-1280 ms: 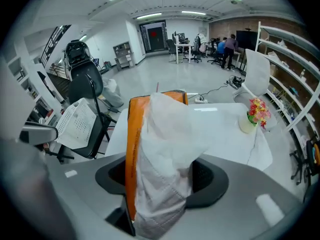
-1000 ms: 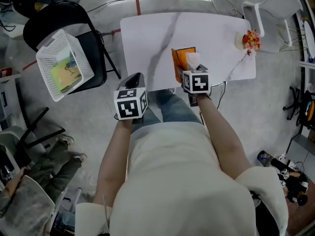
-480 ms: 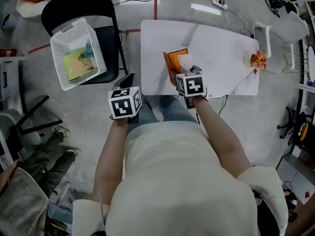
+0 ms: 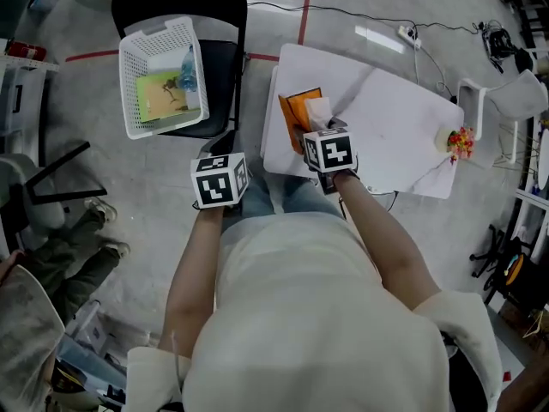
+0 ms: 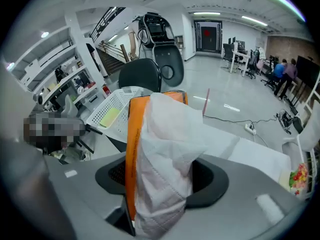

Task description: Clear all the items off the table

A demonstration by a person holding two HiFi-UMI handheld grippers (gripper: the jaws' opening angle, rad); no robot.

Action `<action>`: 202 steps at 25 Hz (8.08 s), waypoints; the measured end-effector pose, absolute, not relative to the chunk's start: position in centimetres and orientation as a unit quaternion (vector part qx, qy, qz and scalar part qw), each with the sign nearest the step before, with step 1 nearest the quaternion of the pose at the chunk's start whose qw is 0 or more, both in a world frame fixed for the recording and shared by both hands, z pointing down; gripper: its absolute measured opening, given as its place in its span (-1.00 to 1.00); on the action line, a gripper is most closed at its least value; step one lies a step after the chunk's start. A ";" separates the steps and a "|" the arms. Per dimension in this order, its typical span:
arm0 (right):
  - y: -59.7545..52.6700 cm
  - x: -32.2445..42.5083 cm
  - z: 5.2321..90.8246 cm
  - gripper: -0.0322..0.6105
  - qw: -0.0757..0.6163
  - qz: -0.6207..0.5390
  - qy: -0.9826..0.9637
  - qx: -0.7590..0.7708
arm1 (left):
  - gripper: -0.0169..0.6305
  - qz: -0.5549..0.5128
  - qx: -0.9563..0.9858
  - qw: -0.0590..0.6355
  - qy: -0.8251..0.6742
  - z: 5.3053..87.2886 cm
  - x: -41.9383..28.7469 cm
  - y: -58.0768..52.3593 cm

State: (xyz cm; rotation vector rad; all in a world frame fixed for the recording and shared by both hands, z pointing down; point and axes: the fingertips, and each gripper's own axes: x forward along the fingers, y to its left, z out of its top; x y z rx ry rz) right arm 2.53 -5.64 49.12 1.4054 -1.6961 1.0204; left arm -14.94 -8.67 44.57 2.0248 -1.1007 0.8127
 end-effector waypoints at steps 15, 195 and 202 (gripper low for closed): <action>-12.9 -9.2 48.1 0.00 0.363 0.363 -0.715 0.474 | -0.92 0.292 0.742 0.366 -0.480 44.9 -24.5 -10.9; 8.1 23.2 41.1 -0.90 0.147 0.409 -0.545 0.717 | -0.92 0.352 0.873 0.268 -0.203 40.7 11.8 2.2; 13.6 28.5 41.5 -0.90 0.126 0.417 -0.528 0.729 | -0.92 0.351 0.879 0.260 -0.192 40.8 17.1 6.0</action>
